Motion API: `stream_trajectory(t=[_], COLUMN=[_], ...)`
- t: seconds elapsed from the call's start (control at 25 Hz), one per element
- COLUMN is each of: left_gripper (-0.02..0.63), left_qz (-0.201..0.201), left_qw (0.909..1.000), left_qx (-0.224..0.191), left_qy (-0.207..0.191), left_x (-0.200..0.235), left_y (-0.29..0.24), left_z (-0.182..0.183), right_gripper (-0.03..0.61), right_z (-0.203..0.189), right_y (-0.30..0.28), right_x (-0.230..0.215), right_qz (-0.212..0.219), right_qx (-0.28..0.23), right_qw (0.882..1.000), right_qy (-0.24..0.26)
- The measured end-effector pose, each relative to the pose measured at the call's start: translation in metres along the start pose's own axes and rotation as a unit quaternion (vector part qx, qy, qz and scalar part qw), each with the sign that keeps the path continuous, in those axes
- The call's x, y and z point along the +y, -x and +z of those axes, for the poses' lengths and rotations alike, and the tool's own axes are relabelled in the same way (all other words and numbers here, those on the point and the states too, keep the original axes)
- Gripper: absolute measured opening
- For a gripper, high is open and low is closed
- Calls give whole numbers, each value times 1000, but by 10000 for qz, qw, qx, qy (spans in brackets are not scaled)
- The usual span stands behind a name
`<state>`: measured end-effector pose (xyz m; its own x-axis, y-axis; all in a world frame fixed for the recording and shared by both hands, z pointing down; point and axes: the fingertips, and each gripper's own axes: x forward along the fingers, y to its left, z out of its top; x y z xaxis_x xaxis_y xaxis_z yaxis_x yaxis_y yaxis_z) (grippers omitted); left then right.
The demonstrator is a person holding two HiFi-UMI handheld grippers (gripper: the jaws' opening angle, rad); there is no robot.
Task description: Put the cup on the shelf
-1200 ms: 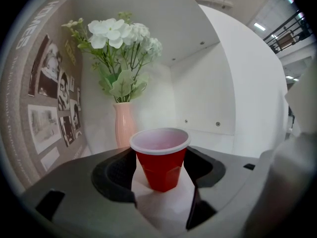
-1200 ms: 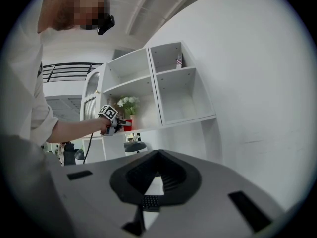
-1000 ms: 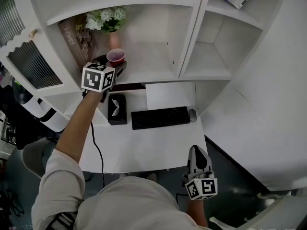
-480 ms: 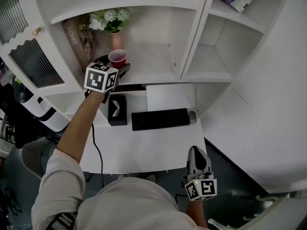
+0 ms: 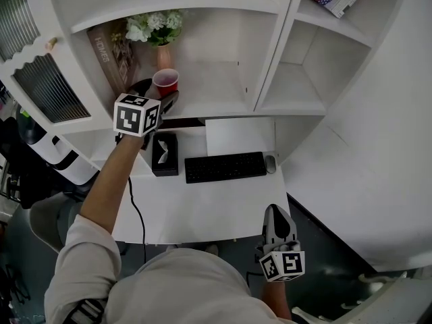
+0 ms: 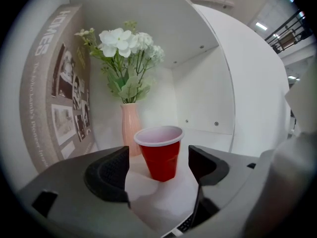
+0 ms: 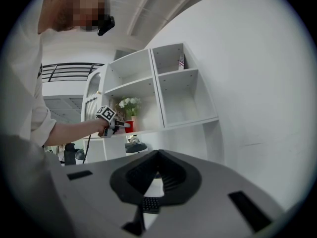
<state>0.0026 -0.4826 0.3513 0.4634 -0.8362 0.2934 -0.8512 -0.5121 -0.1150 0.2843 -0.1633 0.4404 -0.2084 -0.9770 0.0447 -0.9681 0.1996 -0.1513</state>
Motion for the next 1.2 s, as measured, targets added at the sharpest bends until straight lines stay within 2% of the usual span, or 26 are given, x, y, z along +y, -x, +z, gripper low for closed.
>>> stream_trajectory(t=[0.28, 0.36, 0.44, 0.64, 0.88, 1.2], left_gripper=[348, 304, 214, 186, 59, 7], left_qz=[-17, -43, -57, -179, -183, -243], left_qw=[9992, 9984, 9971, 9950, 9934, 9933], left_qx=[-393, -566, -758, -984, -1133, -1116], left_qy=[-12, -12, -4, -16, -19, 166], left_x=[-7, -10, -12, -20, -25, -28], left_y=[39, 55, 72, 108, 150, 185], left_z=[13, 19, 24, 23, 9, -25], right_gripper=[5, 5, 5, 5, 5, 5], right_z=[7, 9, 12, 19, 25, 31], right_y=[-5, -6, -9, -17, -24, -30], right_x=[10, 14, 20, 37, 62, 94], right_qz=[112, 166, 235, 431, 685, 989], right_qx=[-26, -46, -63, -92, -111, -136], right_qw=[9999, 9998, 9996, 9988, 9971, 9939], right_qy=[68, 90, 123, 216, 325, 478])
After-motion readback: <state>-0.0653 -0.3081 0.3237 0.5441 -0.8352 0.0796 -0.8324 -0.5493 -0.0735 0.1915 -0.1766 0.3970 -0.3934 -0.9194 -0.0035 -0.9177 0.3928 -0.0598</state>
